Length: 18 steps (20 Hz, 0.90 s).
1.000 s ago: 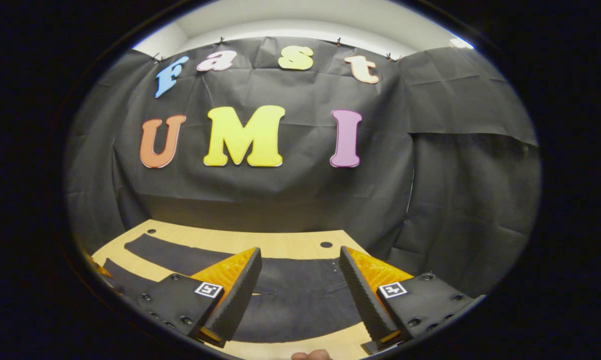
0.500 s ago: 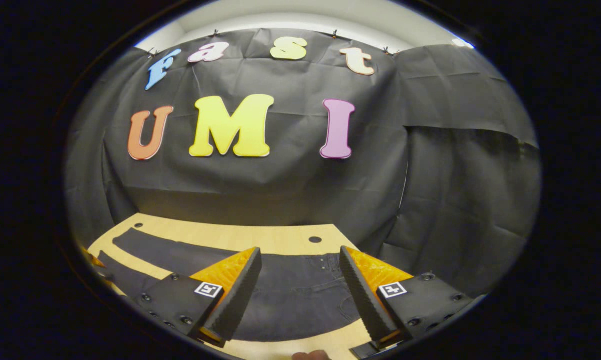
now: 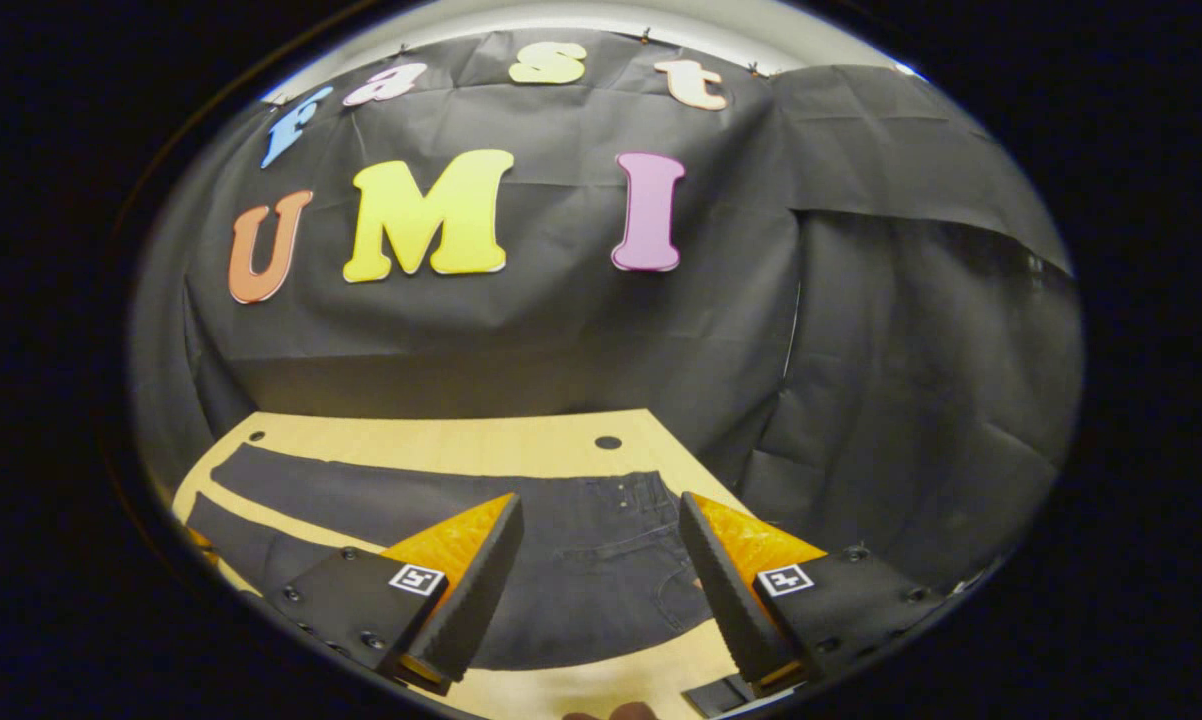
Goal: Grasp the waist and the cuffs of the jeans and fold them to make the two legs overlap; first hold the waist and fold one-third of the jeans toward the cuffs, then hold the cuffs and fold the remaining one-third in the same direction to finish folding.
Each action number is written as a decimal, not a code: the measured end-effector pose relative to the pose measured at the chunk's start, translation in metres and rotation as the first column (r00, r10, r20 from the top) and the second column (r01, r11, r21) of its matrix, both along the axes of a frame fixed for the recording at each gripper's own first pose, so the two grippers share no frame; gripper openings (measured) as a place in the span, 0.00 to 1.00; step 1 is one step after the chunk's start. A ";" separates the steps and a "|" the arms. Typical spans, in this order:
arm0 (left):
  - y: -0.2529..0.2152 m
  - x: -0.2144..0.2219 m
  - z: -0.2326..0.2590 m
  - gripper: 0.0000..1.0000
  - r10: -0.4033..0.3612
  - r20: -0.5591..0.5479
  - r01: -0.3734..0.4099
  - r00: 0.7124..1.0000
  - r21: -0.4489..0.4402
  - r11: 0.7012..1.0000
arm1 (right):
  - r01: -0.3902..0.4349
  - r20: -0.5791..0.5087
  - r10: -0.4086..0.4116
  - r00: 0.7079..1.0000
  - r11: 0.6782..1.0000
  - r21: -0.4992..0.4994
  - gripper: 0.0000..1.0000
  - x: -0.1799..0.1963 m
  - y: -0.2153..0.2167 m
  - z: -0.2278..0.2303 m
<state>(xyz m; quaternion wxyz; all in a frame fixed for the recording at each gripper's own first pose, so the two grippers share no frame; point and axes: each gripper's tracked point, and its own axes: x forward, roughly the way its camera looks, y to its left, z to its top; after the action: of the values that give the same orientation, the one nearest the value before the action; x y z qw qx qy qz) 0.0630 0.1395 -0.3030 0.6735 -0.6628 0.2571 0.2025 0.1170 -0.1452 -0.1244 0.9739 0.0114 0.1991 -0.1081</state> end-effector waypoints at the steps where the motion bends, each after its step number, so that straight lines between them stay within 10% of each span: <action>1: 0.001 -0.001 0.000 0.03 -0.002 0.002 0.002 1.000 -0.006 1.000 | 0.017 -0.043 -0.015 0.999 0.999 0.052 0.98 -0.001 -0.004 -0.013; 4: 0.001 -0.001 0.000 0.03 0.012 0.010 -0.012 1.000 -0.022 1.000 | 0.166 -0.188 -0.116 0.975 0.947 0.274 0.98 -0.012 -0.027 -0.059; 8: 0.001 -0.001 0.000 0.03 0.020 0.017 -0.019 1.000 -0.046 0.999 | 0.359 -0.390 -0.166 0.906 0.789 0.499 0.95 -0.030 -0.052 -0.109; 14: 0.001 -0.001 0.001 0.03 0.020 0.016 -0.019 1.000 -0.063 0.998 | 0.567 -0.597 -0.176 0.782 0.598 0.567 0.94 -0.039 -0.050 -0.195; 18: 0.001 0.000 0.000 0.03 0.012 0.015 -0.011 1.000 -0.073 0.997 | 0.560 -0.573 -0.180 0.799 0.567 0.604 0.85 -0.019 -0.049 -0.190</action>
<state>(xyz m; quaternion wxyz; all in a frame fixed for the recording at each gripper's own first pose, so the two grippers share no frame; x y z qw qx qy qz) 0.0629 0.1402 -0.3031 0.6496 -0.6899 0.2555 0.1917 0.0985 -0.1944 -0.3147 0.7580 0.4291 0.4372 -0.2239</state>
